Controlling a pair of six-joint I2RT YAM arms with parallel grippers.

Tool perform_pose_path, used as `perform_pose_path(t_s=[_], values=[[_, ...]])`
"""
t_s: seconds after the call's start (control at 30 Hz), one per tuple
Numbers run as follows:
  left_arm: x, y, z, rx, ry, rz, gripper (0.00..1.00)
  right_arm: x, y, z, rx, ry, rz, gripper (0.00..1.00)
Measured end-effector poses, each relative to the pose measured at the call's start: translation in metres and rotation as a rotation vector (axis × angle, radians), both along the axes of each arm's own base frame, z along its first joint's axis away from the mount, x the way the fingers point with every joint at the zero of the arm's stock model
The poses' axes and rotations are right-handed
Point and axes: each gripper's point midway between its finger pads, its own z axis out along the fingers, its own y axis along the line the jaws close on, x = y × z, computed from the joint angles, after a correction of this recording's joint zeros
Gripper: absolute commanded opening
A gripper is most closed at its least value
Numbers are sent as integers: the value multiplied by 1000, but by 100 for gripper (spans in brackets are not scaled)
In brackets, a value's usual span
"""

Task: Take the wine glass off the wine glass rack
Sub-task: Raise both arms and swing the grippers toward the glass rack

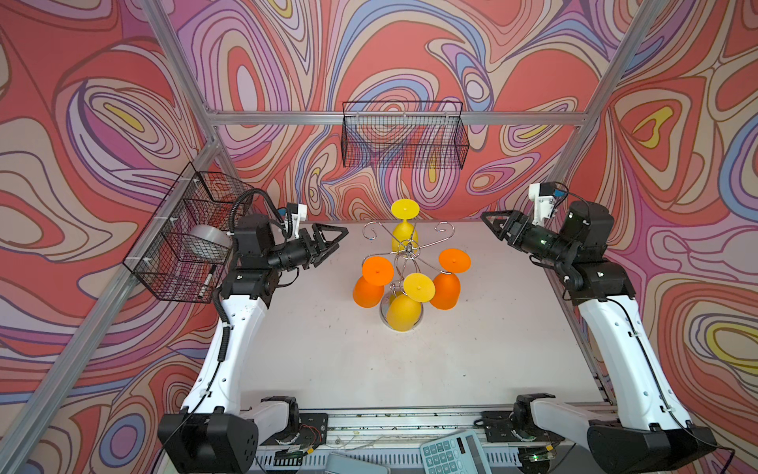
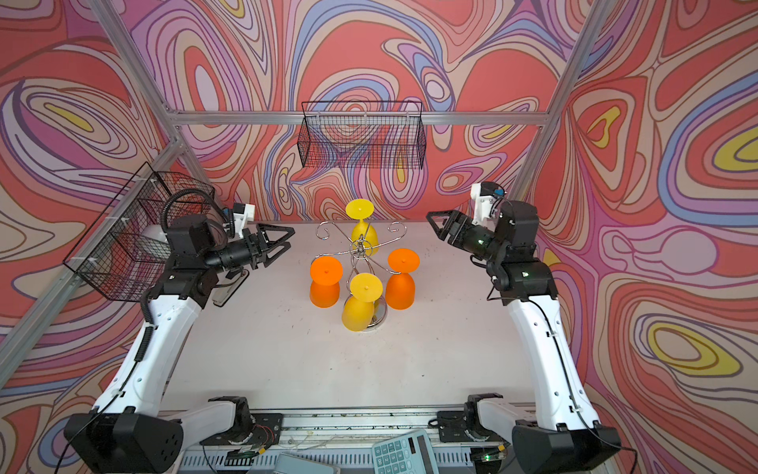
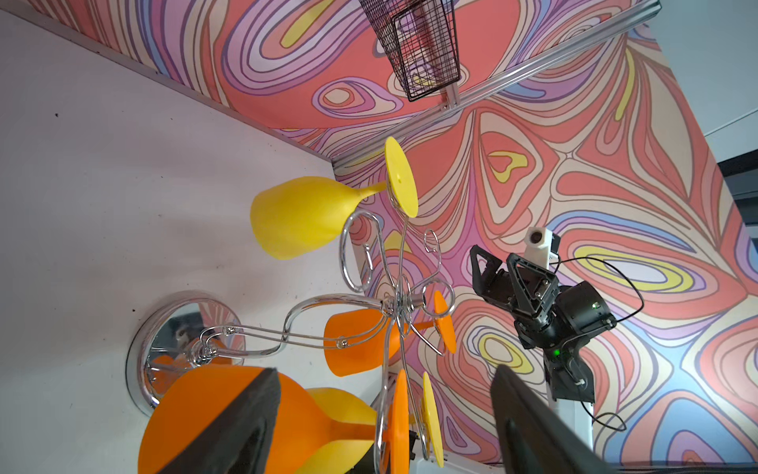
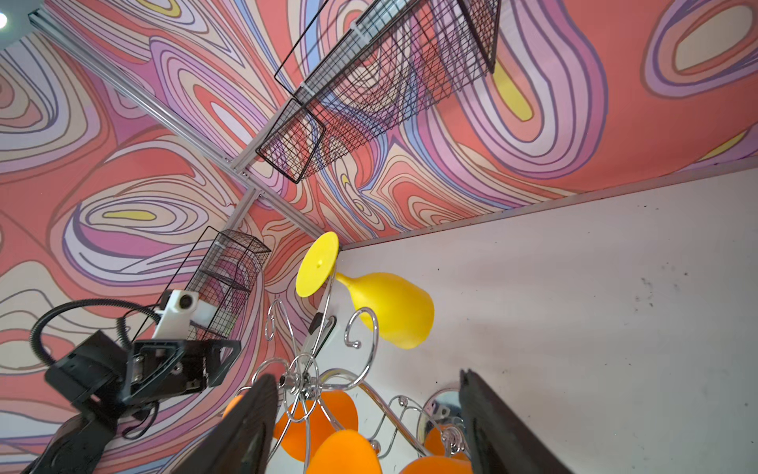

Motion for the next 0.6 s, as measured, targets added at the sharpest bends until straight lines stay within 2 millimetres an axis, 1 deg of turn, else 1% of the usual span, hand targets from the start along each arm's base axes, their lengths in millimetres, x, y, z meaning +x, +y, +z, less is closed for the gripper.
perform_pose_path(t_s=[0.1,0.17,0.27,0.43,0.6], values=[[13,-3,-4,-30,11,-9,72,-2,4,0,21,8,28,74],[19,-8,-6,-48,10,-17,72,-3,7,0,34,13,44,73],[21,-13,-7,-59,8,-29,72,-4,11,0,39,13,57,72],[15,-15,-7,-30,-11,-25,72,-7,18,-4,23,17,77,66],[-4,-10,-4,27,-40,-4,71,-13,27,-17,-15,53,97,60]])
